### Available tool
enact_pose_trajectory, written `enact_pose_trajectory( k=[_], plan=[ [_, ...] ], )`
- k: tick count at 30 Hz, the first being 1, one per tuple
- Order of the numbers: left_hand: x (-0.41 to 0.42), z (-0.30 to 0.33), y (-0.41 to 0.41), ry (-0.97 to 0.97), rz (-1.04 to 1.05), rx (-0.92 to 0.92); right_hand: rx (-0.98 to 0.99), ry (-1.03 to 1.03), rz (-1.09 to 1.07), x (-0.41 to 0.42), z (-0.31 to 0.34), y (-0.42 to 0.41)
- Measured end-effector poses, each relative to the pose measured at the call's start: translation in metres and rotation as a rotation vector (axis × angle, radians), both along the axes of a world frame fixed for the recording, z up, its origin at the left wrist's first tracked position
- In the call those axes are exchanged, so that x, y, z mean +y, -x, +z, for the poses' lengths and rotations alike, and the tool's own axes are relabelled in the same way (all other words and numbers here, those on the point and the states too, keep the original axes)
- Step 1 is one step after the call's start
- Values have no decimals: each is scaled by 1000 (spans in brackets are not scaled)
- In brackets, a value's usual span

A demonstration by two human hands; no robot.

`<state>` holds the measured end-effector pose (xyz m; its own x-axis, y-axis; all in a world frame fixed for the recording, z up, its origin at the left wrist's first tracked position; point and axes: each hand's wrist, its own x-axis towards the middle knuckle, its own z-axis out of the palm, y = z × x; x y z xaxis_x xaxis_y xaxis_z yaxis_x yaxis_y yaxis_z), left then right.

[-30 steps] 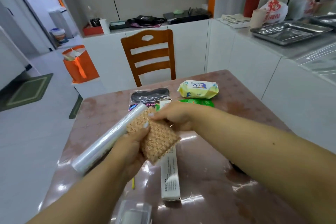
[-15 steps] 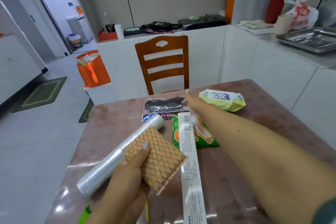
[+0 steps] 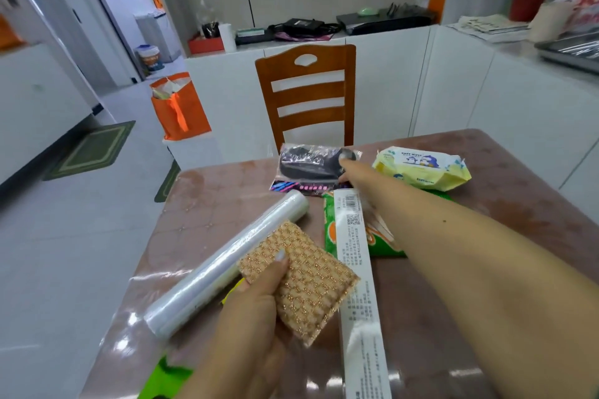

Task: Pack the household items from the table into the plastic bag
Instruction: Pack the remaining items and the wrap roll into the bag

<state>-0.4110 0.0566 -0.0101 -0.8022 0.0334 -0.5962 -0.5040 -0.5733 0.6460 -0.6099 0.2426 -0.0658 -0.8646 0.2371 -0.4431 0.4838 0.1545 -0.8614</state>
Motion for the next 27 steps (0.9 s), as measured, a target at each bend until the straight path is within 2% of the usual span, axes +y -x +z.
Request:
enact_pose_trajectory(
  k=[4,7,9,11,14,16,19,21,24,27],
  plan=[
    [-7,-13,7,-25,56,-30,142,132,-7,2,57,-27],
    [-13,-16,11,-8,106,-42,277,316,-19,-10,104,-62],
    [-17,-9,10,-31,145,-25,287,398,70,-25,122,-96],
    [-22,-2,9,-85,196,20,267,405,186,-44,133,-139],
    [-38,9,4,-208,223,115,209,412,244,-70,134,-196],
    [-50,18,-4,-291,213,204,195,370,259,-84,132,-221],
    [-57,33,-21,-211,188,273,184,244,320,-105,125,-243],
    [-62,33,-25,-97,195,236,175,144,386,-115,122,-248],
    [-81,35,-26,-26,272,145,219,-43,464,-117,128,-244],
    [-105,39,-31,80,313,136,216,-104,315,-110,135,-228]
  ],
)
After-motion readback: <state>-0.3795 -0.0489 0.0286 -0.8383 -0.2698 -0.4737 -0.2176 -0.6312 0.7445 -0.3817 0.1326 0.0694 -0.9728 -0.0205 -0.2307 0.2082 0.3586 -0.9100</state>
